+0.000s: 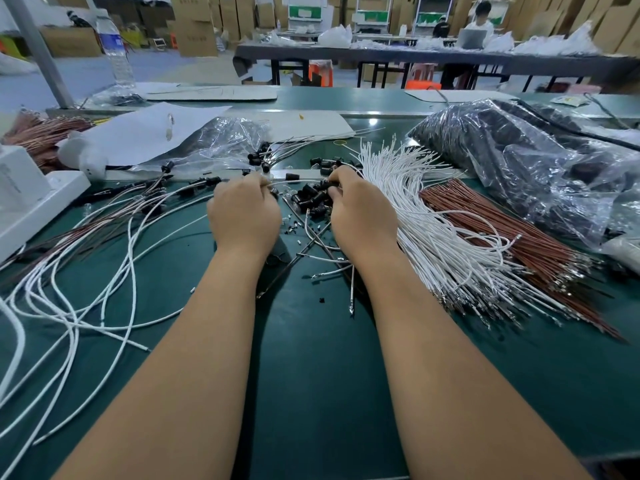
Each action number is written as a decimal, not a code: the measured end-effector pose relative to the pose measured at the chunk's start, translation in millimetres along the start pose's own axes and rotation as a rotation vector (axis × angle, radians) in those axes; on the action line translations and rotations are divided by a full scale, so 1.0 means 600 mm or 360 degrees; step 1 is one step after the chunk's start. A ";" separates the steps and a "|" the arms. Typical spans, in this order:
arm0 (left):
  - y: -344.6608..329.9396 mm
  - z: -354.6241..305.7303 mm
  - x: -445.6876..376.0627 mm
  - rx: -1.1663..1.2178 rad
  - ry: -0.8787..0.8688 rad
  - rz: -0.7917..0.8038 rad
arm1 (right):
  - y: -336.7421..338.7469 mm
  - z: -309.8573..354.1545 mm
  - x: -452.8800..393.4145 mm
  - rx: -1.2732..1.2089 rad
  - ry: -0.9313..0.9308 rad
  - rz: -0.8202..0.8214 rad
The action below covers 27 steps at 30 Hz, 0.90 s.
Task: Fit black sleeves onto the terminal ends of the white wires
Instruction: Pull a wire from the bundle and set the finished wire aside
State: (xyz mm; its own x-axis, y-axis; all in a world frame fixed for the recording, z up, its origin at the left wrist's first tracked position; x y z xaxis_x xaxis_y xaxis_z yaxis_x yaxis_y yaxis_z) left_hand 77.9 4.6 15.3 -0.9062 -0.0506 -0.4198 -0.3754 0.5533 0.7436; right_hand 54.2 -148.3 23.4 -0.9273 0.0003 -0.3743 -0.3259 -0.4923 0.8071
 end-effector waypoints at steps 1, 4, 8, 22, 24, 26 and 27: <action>0.000 -0.010 0.001 0.0100 -0.0134 0.0015 | 0.001 0.003 0.001 -0.0044 0.0037 0.0004; -0.003 -0.033 0.009 0.0479 -0.0355 0.0143 | 0.000 0.013 0.004 -0.0143 0.0182 0.0041; -0.004 -0.028 0.007 0.0831 -0.0242 0.0240 | 0.002 0.016 0.006 -0.0204 0.0242 0.0028; -0.001 -0.018 0.003 0.1065 -0.0100 0.0217 | 0.015 0.005 0.004 -0.0324 0.0141 -0.0228; 0.001 -0.019 0.004 0.1120 -0.0101 0.0231 | 0.018 0.004 0.004 -0.0336 0.0144 -0.0262; 0.002 -0.020 0.005 0.1134 -0.0118 0.0232 | 0.020 0.004 0.004 -0.0361 0.0134 -0.0270; 0.002 -0.020 0.005 0.1133 -0.0134 0.0233 | 0.021 0.004 0.003 -0.0375 0.0127 -0.0264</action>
State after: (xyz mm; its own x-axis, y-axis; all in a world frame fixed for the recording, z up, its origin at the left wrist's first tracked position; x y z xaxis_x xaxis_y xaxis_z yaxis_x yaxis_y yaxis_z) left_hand 72.1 -4.9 21.3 -0.9087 0.1132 -0.4019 -0.0083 0.9575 0.2884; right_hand 47.9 -152.5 33.8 -0.8446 0.0337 -0.5344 -0.4115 -0.6795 0.6074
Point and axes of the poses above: each hand's wrist, its own x-axis away from the middle knuckle, its own y-axis out of the back of the hand, z = x × y, the point moved 3 cm from there along -x, towards the middle knuckle, and after that the axes turned 11 degrees about z, right-handed, at the moved point
